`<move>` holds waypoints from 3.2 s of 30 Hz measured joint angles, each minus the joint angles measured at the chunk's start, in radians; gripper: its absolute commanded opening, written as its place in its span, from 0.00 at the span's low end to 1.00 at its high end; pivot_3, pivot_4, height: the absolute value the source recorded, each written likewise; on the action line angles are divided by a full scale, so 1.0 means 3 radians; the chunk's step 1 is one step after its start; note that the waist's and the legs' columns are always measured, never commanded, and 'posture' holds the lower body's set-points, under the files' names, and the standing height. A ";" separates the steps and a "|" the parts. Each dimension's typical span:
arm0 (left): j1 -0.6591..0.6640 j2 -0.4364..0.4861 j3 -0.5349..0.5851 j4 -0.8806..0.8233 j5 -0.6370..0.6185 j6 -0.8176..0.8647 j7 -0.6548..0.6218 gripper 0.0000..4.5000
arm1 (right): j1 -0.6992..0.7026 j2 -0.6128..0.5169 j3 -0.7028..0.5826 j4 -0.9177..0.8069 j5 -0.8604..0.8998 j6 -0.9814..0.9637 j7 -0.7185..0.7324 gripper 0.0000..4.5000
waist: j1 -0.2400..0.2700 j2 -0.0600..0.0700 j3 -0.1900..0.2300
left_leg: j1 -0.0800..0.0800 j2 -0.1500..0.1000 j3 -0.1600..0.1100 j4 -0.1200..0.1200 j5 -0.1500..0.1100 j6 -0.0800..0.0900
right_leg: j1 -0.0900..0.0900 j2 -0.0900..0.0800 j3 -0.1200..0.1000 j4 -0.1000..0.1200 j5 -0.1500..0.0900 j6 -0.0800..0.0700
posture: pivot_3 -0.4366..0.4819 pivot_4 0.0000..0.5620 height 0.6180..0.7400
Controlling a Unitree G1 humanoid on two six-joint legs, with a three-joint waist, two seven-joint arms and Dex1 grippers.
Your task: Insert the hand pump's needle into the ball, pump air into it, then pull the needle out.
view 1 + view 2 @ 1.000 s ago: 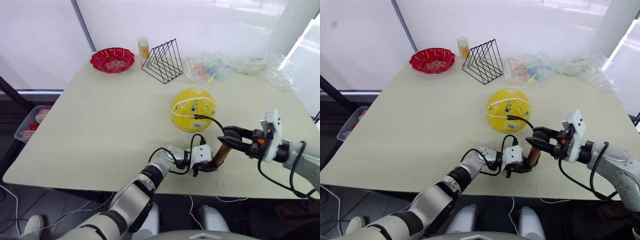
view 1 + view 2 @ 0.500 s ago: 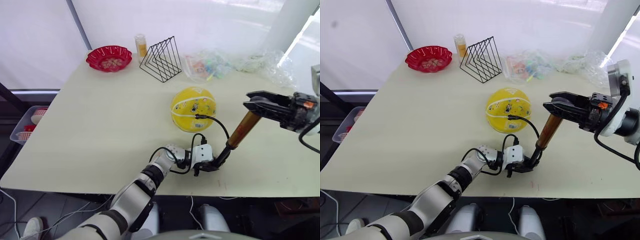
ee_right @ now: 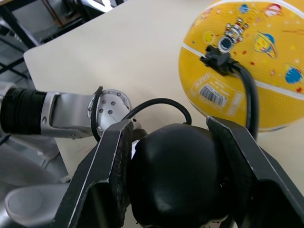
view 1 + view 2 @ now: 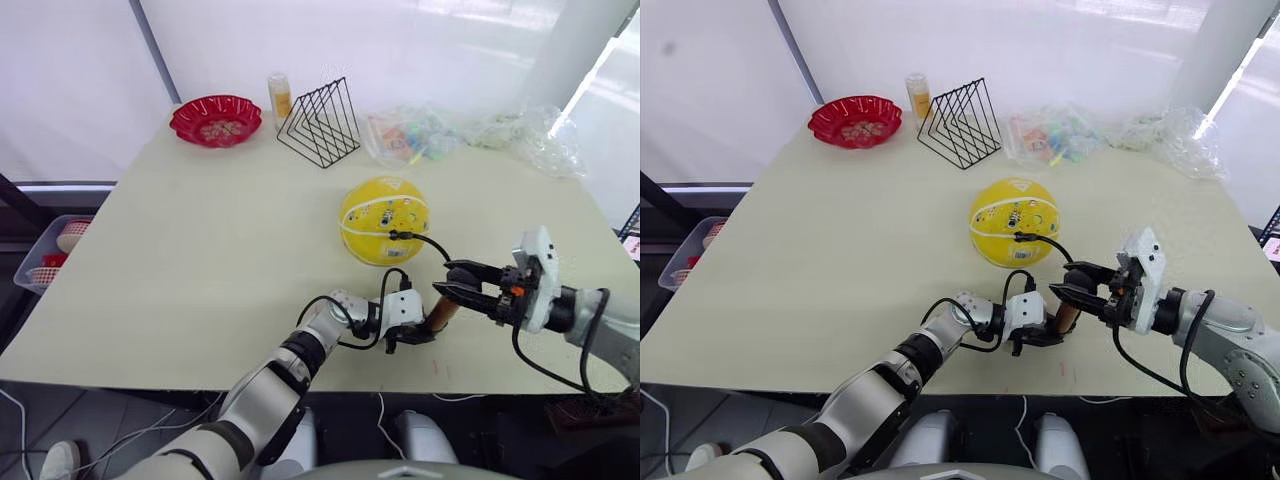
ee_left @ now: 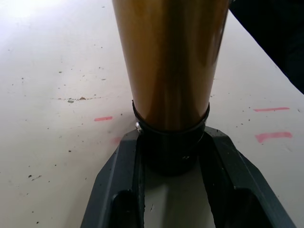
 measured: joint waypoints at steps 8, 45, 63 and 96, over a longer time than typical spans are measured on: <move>-0.0033 -0.0014 0.0006 -0.0001 -0.0002 0.0000 -0.0011 0.25 | -0.0528 -0.0200 -0.0551 0.0163 0.0762 0.0396 0.0107 0.44 | 0.0002 0.0036 0.0026 | 0.0000 0.0000 0.0000 0.0006 0.0000 0.0000 | 0.0003 0.0001 0.0000 0.0002 0.0003 0.0002 | 0.48 0.27 0.96; -0.0063 -0.0033 0.0001 0.0030 0.0030 0.0000 0.0013 0.25 | -0.0557 -0.0526 -0.0959 0.0204 0.1178 0.0678 0.0100 0.44 | -0.0004 0.0045 0.0026 | -0.0014 -0.0007 -0.0043 0.0027 0.0001 0.0000 | 0.0020 0.0001 -0.0037 0.0000 0.0004 0.0002 | 0.48 0.27 0.96; -0.0035 -0.0026 -0.0004 0.0032 0.0032 0.0000 0.0015 0.25 | -0.0187 -0.0446 -0.0955 -0.0175 0.1150 0.0780 -0.0333 0.44 | -0.0006 0.0028 0.0013 | -0.0016 -0.0007 -0.0060 0.0031 0.0001 0.0000 | 0.0026 0.0002 -0.0049 0.0000 0.0004 0.0001 | 0.48 0.27 0.96; -0.0053 -0.0034 -0.0003 0.0061 0.0037 0.0001 0.0032 0.25 | -0.0059 -0.0145 -0.0656 -0.0101 0.0785 0.0559 -0.0334 0.44 | -0.0008 0.0037 0.0015 | -0.0014 -0.0009 -0.0078 0.0045 0.0001 0.0000 | 0.0036 0.0006 -0.0057 0.0004 0.0004 0.0001 | 0.48 0.27 0.96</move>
